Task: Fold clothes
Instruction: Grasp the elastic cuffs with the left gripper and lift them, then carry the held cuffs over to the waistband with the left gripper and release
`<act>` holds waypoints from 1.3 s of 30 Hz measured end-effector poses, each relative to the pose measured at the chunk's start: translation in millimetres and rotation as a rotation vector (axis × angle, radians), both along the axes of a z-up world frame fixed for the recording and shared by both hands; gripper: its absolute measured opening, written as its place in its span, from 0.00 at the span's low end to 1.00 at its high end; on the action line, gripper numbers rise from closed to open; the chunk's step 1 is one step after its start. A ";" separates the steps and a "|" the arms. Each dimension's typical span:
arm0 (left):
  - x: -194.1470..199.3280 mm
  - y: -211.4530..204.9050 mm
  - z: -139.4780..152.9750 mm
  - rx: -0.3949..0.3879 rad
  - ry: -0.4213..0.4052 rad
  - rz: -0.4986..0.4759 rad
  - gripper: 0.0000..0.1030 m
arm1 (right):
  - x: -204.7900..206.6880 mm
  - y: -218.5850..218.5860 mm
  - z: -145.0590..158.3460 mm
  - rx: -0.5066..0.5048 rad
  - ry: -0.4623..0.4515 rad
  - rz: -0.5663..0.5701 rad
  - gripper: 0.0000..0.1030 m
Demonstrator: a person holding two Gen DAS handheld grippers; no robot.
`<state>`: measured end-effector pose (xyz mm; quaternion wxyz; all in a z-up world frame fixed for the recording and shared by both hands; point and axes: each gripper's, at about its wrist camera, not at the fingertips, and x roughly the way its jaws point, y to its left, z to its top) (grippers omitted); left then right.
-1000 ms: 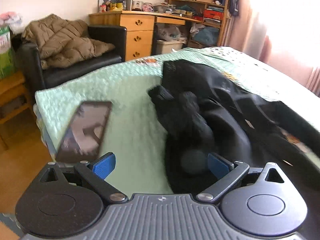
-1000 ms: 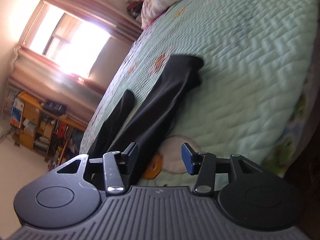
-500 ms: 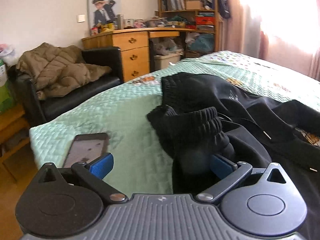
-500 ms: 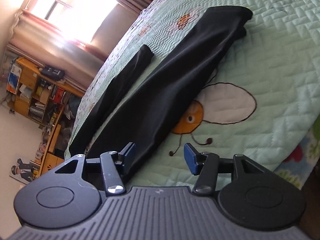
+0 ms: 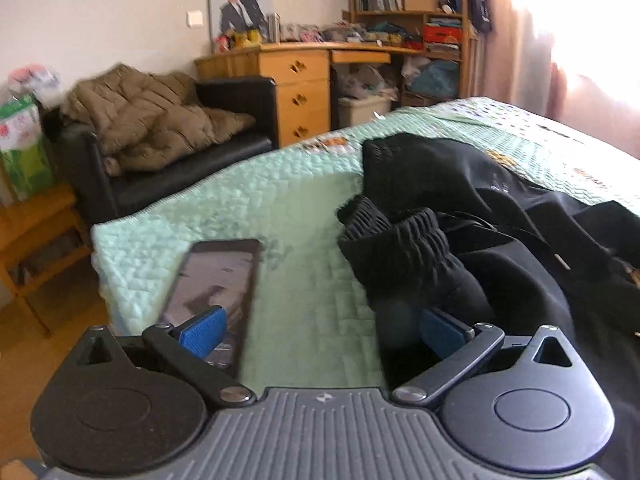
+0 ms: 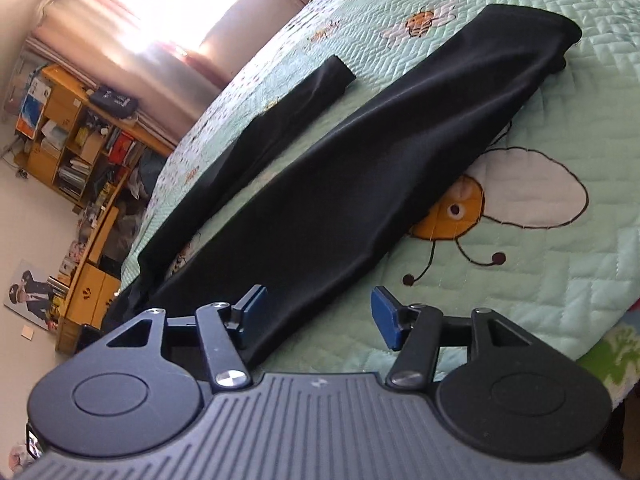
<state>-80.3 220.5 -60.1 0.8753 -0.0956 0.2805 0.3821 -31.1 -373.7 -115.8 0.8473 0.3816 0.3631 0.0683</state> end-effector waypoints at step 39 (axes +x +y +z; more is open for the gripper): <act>32.1 -11.3 -17.3 0.164 0.014 -0.374 0.23 | -1.4 42.6 0.2 -0.033 0.044 0.091 0.62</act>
